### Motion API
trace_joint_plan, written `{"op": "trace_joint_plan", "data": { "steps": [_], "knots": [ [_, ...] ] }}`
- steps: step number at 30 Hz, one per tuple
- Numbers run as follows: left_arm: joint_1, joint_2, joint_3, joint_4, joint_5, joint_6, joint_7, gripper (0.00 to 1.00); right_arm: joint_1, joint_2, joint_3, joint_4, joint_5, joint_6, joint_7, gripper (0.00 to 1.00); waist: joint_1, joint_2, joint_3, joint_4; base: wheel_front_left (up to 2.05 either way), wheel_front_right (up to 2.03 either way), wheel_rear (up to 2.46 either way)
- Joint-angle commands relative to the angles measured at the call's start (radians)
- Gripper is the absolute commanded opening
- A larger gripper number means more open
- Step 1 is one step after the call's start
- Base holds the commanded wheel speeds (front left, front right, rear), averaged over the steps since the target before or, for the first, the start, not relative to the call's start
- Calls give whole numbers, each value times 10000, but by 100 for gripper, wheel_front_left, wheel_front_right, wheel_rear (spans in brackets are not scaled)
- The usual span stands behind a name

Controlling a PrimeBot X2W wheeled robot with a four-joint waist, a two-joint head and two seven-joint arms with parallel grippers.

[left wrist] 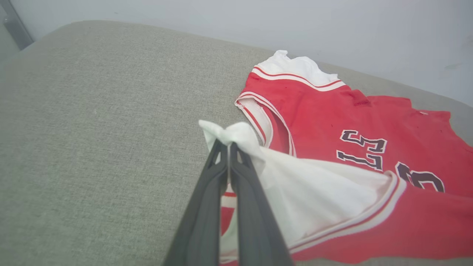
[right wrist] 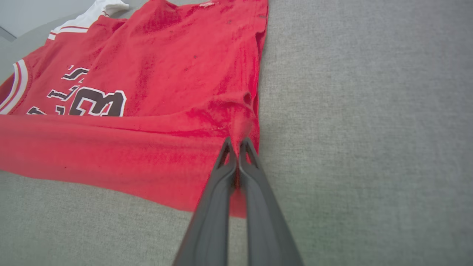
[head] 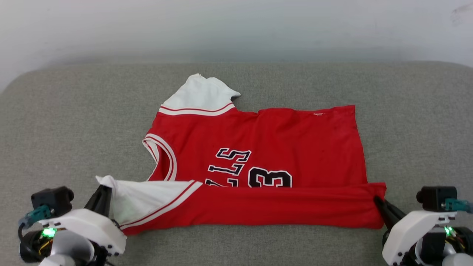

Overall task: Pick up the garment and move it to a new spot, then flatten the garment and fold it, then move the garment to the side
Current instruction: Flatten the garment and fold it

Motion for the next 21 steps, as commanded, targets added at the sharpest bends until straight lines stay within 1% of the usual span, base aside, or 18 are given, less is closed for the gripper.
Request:
{"op": "trace_joint_plan", "data": {
  "steps": [1, 6, 10, 15, 19, 20, 21],
  "knots": [
    [-294, -63, -31, 182, 28, -83, -20, 0, -262, -105, 40, 109, -36, -18, -15, 0, -1, 0, 246, -31, 0, 0, 0],
    [-1262, -218, -349, 1133, 66, -518, -44, 0, -1002, -278, 361, 675, 54, -18, -175, 0, -1, 0, 773, -76, 0, 0, 0],
    [-1936, -462, -540, 1938, 7, -870, -208, 0, -1412, -330, 454, 1229, 176, -18, -366, 0, -1, 0, 1087, -75, 0, 0, 0],
    [-2512, -665, -855, 3073, -127, -1301, 72, 0, -1704, -299, 817, 1971, 169, -18, -718, 0, -1, 0, 1267, -110, 0, 0, 0],
    [-2845, -742, -1043, 3799, -190, -1544, 218, 0, -1908, -350, 1231, 2532, 196, -18, -970, 0, -1, 0, 1301, -146, 0, 0, 0],
    [-2900, -759, -1091, 3959, -169, -1593, 250, 0, -1936, -360, 1351, 2626, 227, -18, -1016, 3, -1, 0, 1294, -150, 0, 0, 0],
    [-2954, -785, -1128, 4103, -167, -1652, 241, 0, -1987, -411, 1486, 2721, 224, -17, -1052, 19, -1, 0, 1281, -156, 0, 0, 0]
  ]
}}
